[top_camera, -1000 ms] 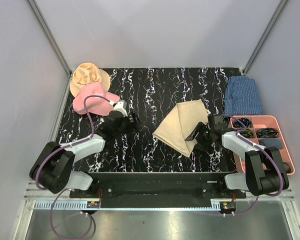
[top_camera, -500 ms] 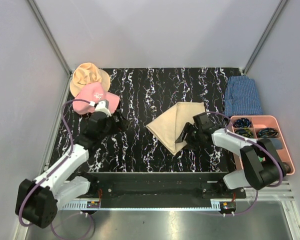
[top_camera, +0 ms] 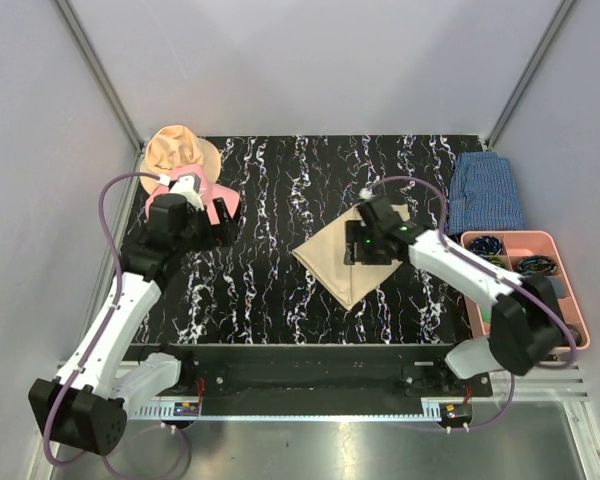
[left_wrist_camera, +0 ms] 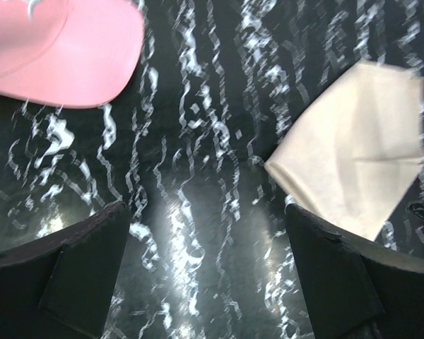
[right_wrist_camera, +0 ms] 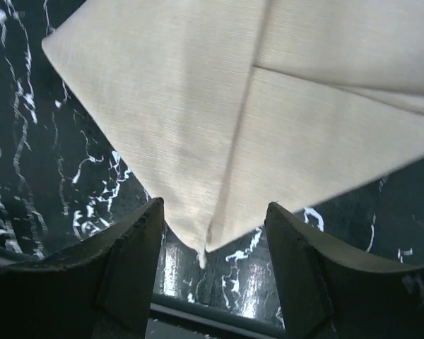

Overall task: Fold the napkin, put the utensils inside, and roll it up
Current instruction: Fold the napkin, then roll the napkin with the utensil

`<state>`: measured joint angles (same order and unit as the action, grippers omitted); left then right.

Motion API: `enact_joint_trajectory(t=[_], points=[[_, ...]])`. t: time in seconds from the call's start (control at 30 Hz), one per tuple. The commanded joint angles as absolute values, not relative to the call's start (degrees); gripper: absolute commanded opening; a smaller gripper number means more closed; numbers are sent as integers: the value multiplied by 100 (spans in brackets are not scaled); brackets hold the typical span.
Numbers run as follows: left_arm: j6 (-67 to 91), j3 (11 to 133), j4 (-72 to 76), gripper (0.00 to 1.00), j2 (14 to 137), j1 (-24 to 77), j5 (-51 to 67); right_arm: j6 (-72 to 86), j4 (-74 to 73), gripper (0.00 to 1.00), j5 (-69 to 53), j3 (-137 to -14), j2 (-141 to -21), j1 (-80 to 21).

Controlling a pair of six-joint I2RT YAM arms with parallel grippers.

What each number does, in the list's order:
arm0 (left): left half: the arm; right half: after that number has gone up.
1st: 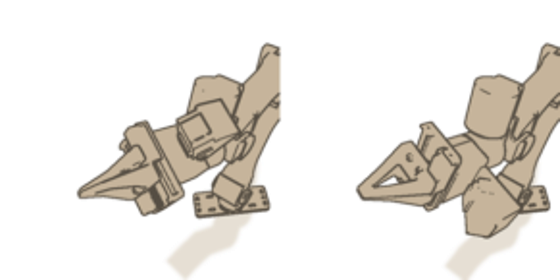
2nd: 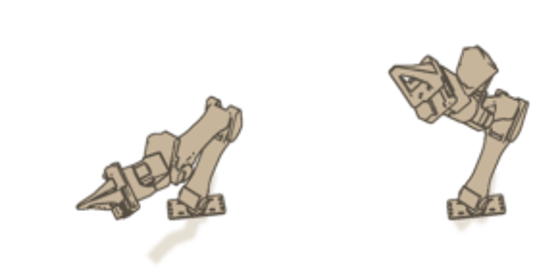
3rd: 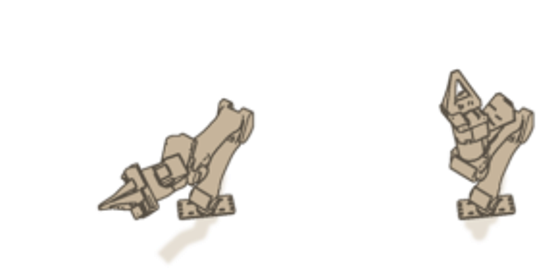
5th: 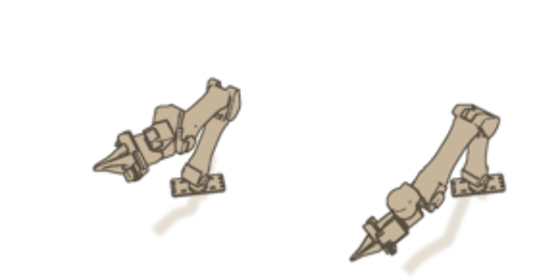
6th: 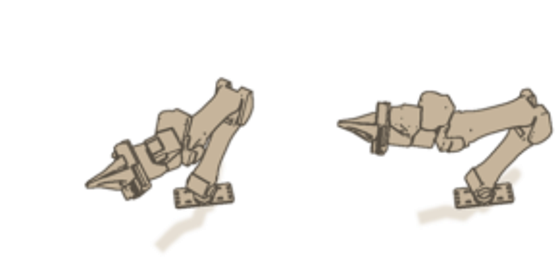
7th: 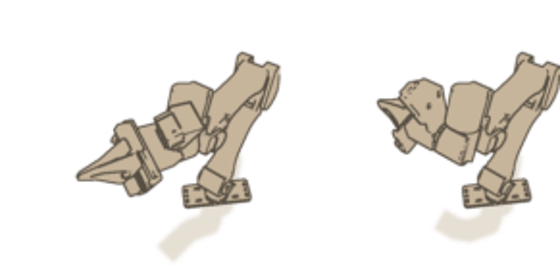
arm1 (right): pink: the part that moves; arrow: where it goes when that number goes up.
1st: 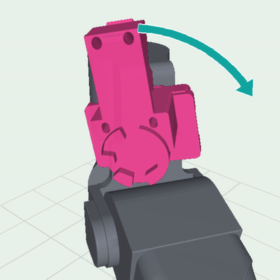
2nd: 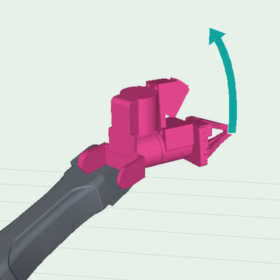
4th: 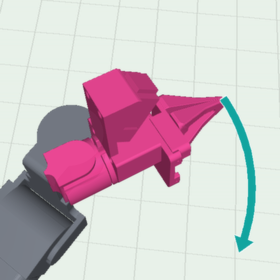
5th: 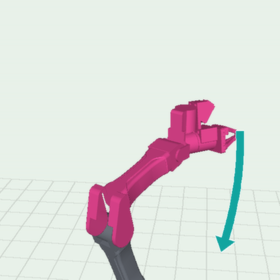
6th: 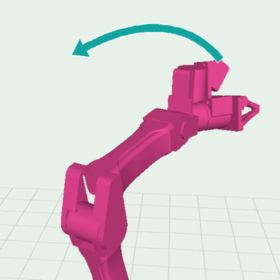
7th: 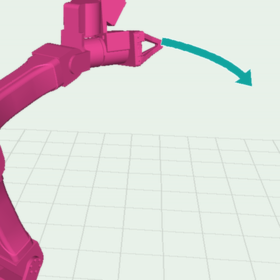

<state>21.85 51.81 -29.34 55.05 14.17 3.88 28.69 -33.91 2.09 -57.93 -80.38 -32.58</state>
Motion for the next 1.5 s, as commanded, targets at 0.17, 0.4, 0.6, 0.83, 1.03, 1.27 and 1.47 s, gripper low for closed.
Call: enact_joint_trajectory(t=[0.17,0.4,0.6,0.83,1.03,1.27,1.47], points=[[1907,5063,-3033,94,5537,1081,844,1083,-3190,66,694,-6855,-9210,-4631],[1881,4940,-3006,93,5634,949,1063,782,-3164,59,1572,-7154,-10062,-5457],[1863,4861,-2918,93,5634,862,1116,668,-3041,49,1977,-7172,-10379,-5713],[1890,4755,-2822,93,5678,738,1274,580,-2971,49,2180,-7163,-10389,-5766],[1934,4729,-2742,93,5704,589,1485,501,-2962,44,2022,-7163,-10591,-5766],[2013,4676,-2637,93,5774,387,1810,483,-2909,37,2065,-7031,-10635,-5783],[2057,4632,-2610,93,5766,246,1951,483,-2900,36,2162,-7031,-10889,-5783]])
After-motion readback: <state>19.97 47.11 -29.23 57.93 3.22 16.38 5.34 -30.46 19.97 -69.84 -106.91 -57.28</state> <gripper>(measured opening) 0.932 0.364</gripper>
